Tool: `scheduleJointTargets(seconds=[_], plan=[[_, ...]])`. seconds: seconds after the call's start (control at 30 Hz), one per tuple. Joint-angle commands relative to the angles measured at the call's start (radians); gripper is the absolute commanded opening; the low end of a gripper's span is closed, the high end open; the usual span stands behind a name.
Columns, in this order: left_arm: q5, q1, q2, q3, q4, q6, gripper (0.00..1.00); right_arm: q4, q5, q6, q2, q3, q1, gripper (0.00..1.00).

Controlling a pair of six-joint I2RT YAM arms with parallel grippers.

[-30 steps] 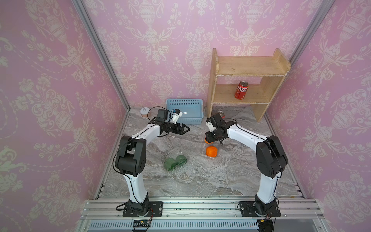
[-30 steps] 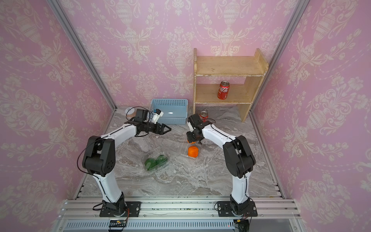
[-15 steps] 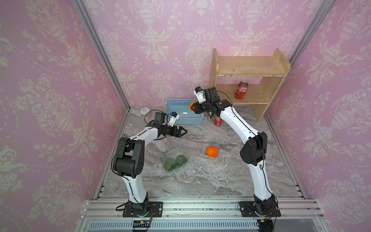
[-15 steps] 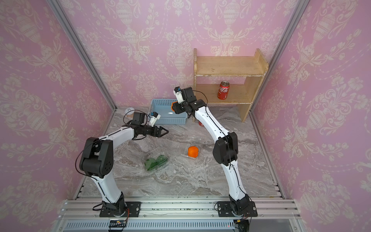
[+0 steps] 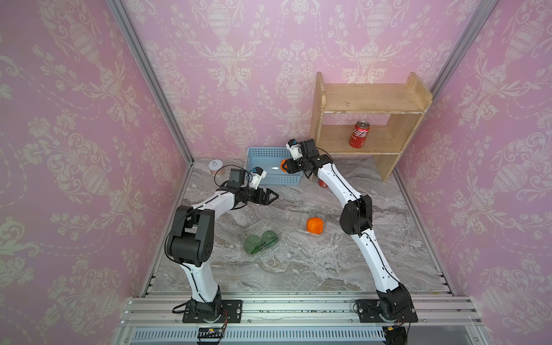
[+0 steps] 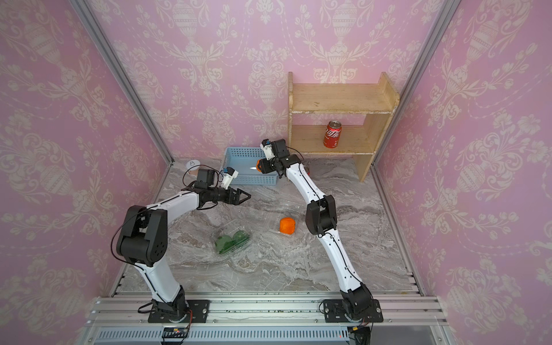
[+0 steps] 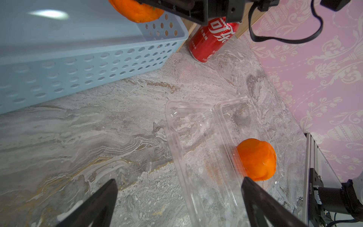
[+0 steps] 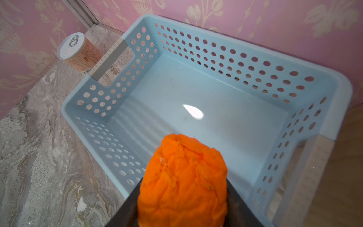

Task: Take oranges out of containers
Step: Place the orange in the basket.

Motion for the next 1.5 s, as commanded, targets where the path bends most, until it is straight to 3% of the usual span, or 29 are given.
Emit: scheduleJointTargets(seconds=[0.0, 0.63, 0.97, 1.23, 1.47], plan=[[0.036, 0.001, -0.007, 0.0, 0.017, -0.025, 0.99, 0.034, -0.021, 0.01, 0.007, 0.026, 0.004, 0.53], [0.03, 0.002, -0.032, -0.004, 0.009, -0.02, 0.99, -0.031, -0.024, 0.005, 0.03, -0.012, 0.003, 0.53], [0.028, 0.002, -0.042, -0.002, 0.002, -0.015, 0.99, -0.066, -0.008, -0.042, -0.017, -0.108, 0.026, 0.52], [0.019, 0.001, -0.07, -0.006, -0.017, 0.003, 0.99, -0.022, -0.01, -0.069, -0.135, -0.3, 0.039, 0.5], [0.008, 0.002, -0.097, -0.013, -0.024, 0.014, 0.99, 0.07, 0.002, -0.092, -0.311, -0.57, 0.05, 0.5]])
